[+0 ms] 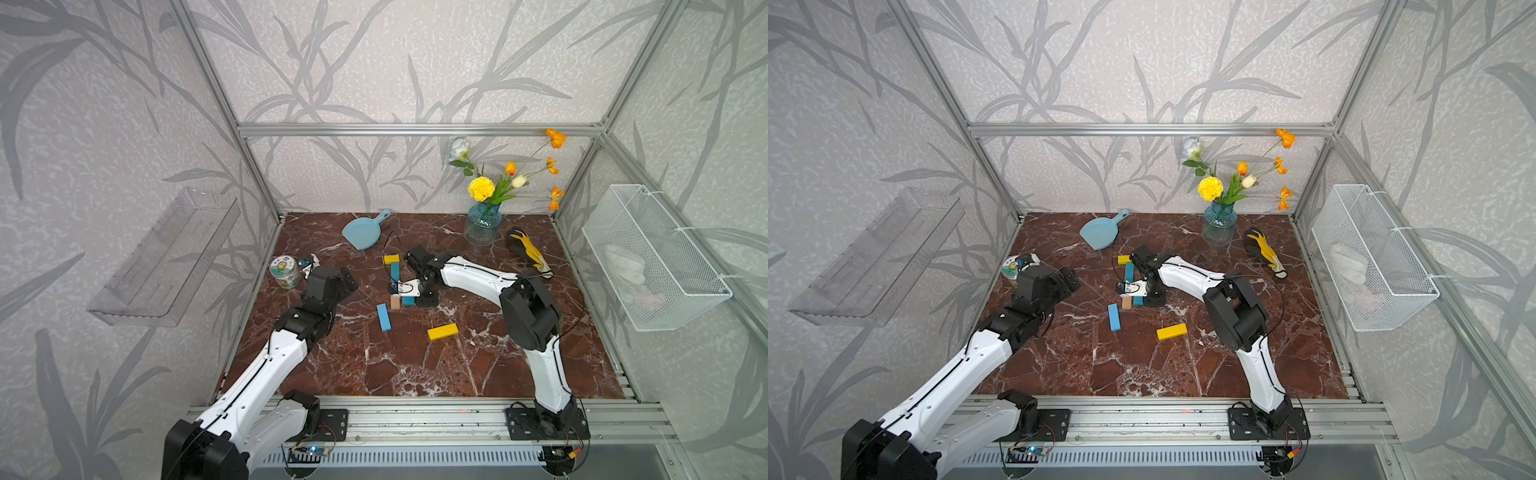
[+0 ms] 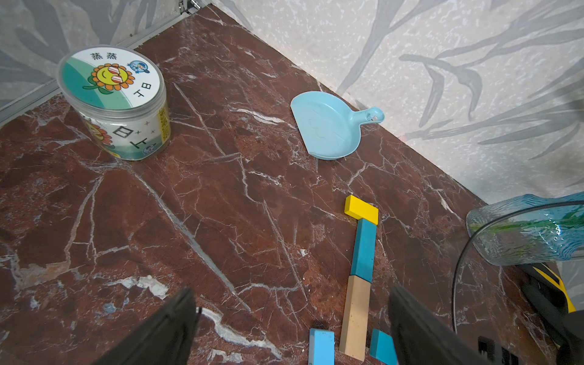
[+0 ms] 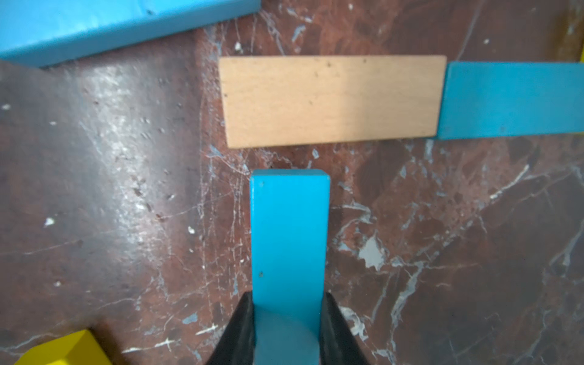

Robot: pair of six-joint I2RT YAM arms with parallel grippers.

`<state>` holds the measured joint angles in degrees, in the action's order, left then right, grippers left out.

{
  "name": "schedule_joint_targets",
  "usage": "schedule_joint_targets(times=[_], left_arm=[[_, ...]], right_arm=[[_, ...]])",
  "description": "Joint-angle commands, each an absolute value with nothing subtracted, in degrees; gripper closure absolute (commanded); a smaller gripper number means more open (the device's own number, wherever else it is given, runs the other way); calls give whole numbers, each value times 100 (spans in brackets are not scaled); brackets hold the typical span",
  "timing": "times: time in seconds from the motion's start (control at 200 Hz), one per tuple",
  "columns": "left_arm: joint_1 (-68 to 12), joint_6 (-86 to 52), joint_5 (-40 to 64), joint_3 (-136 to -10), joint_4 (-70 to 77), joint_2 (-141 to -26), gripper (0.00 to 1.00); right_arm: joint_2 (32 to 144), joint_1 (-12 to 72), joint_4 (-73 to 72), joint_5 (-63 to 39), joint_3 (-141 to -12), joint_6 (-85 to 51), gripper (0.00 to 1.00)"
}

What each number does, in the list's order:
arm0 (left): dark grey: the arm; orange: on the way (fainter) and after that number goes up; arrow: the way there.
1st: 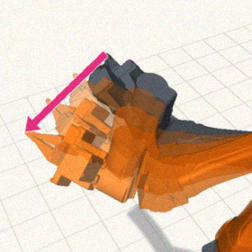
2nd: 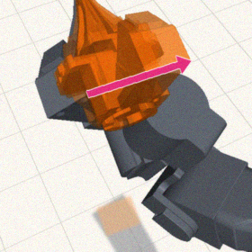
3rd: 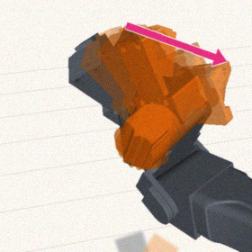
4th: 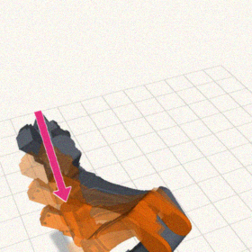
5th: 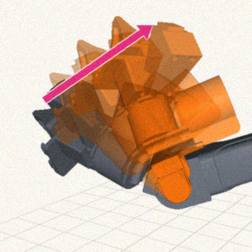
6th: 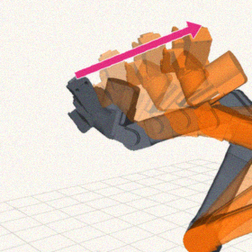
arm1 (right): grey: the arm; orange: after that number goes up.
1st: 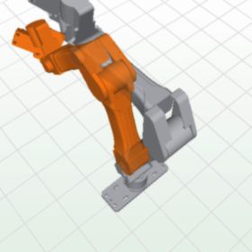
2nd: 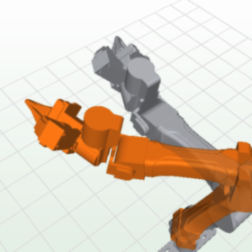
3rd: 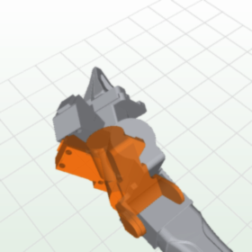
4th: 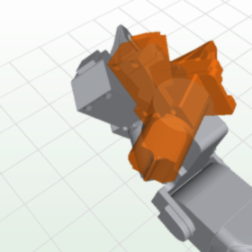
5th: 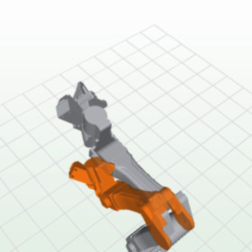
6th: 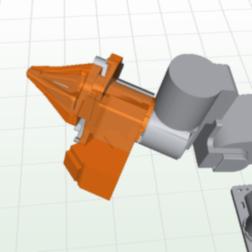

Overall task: Assemble a giraffe with building blocks
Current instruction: Assemble the building block at the center of the board.

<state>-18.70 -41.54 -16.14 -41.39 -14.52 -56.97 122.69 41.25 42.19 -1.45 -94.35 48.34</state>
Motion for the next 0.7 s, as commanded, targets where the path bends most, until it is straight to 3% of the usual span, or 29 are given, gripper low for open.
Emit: schedule_joint_targets(times=[0.0, 0.29, 0.395, 0.525, 0.54, 0.56, 0.695], left_arm=[[-1881, -4056, -1617, -4118, -1420, -5660, 5], [-1883, -4052, -1611, -4132, -1404, -5678, 5], [-1881, -4048, -1600, -4136, -1403, -5695, 5], [-1881, -4052, -1600, -4147, -1400, -5687, 5], [-1881, -4052, -1600, -4148, -1404, -5687, 5], [-1881, -4052, -1600, -4144, -1407, -5685, 5], [-1881, -4039, -1601, -4145, -1406, -5688, 5]], right_arm=[[12394, 4141, 4233, -45, -9413, 4925, 95], [12476, 4140, 4243, -192, -9352, 4874, 80], [12481, 4139, 4198, -272, -9289, 4878, 58], [12524, 4140, 4208, -290, -9293, 4859, 53], [12528, 4140, 4216, -297, -9306, 4852, 41], [12541, 4142, 4224, -303, -9317, 4852, 36], [12550, 4140, 4220, -323, -9351, 4792, 36]])
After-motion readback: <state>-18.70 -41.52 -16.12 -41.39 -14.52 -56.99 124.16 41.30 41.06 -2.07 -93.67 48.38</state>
